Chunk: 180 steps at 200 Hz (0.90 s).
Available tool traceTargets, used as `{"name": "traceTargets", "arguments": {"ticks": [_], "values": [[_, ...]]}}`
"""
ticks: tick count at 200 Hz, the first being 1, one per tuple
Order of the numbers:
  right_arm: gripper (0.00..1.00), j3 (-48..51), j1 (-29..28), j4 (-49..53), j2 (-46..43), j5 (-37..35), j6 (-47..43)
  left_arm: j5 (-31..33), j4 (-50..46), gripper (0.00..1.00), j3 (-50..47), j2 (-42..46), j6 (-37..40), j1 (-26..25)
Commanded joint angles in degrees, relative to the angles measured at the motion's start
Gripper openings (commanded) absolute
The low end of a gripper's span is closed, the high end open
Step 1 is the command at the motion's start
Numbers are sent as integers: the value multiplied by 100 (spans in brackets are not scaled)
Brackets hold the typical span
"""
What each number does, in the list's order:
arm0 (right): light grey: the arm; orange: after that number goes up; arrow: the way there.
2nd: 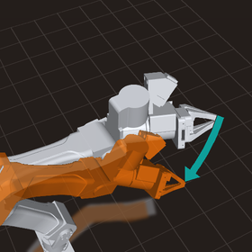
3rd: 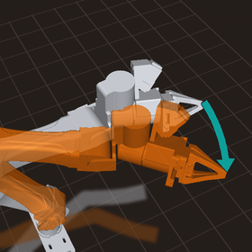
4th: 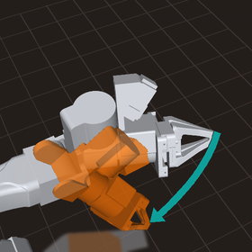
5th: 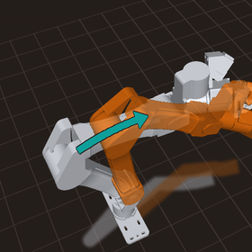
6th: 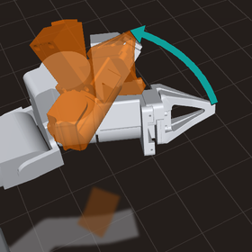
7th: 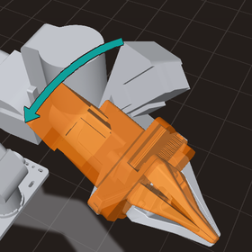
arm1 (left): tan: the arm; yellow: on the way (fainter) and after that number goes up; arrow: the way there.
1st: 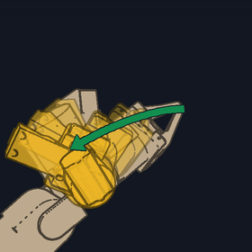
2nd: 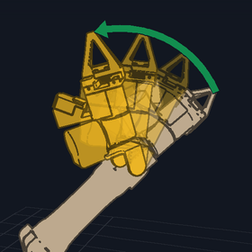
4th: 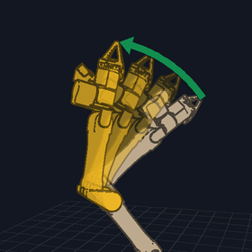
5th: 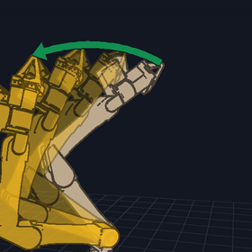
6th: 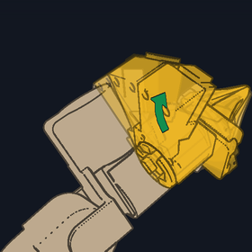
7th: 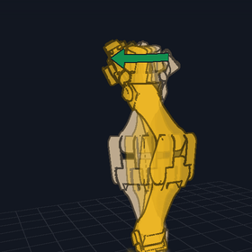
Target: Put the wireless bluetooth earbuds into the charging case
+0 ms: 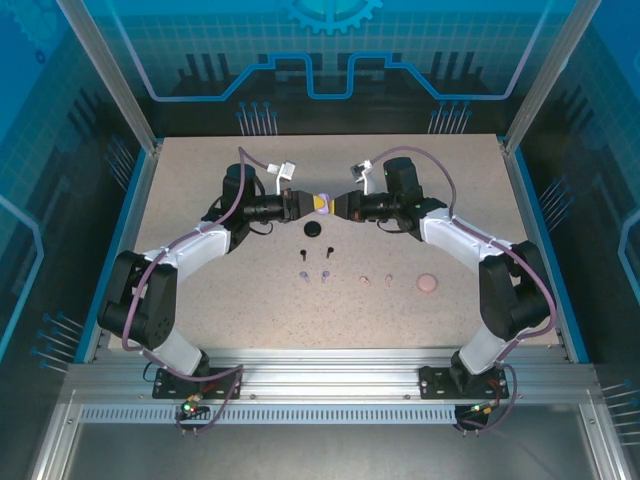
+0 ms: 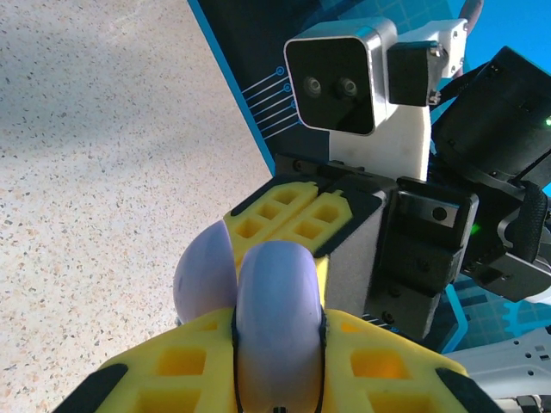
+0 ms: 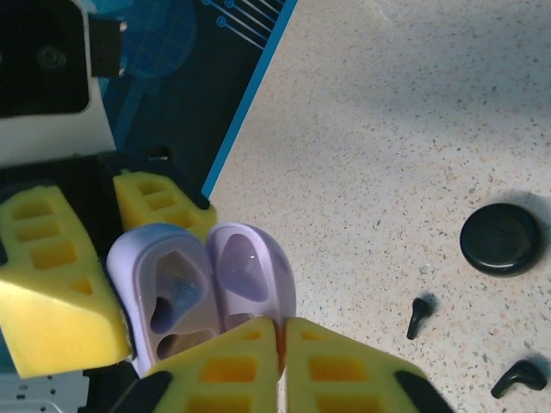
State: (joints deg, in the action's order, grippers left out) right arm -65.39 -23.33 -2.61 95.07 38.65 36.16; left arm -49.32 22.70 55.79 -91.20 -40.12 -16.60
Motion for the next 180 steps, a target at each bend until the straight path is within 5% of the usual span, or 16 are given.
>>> {"name": "traceTargets", "arguments": {"ticks": [1, 25, 61, 90, 121, 180], "values": [[1, -182, -56, 225, 73, -47, -94, -197, 174, 0, 41, 138, 55, -29], [0, -294, -79, 495, 23, -126, -224, -127, 205, 9, -4, 121, 48, -29], [0, -540, -153, 1110, -32, -435, -538, 77, 226, 60, 12, 44, 15, -27], [0, -923, -145, 1717, 72, -734, -941, 124, -160, 84, 248, -30, 228, -19], [0, -1479, -11, 2413, 210, -1034, -1508, 157, -646, 98, 438, 41, 519, 49], [0, -2886, 308, 3627, 749, -1451, -2689, 83, -1804, 99, 735, 183, 1369, 476]]}}
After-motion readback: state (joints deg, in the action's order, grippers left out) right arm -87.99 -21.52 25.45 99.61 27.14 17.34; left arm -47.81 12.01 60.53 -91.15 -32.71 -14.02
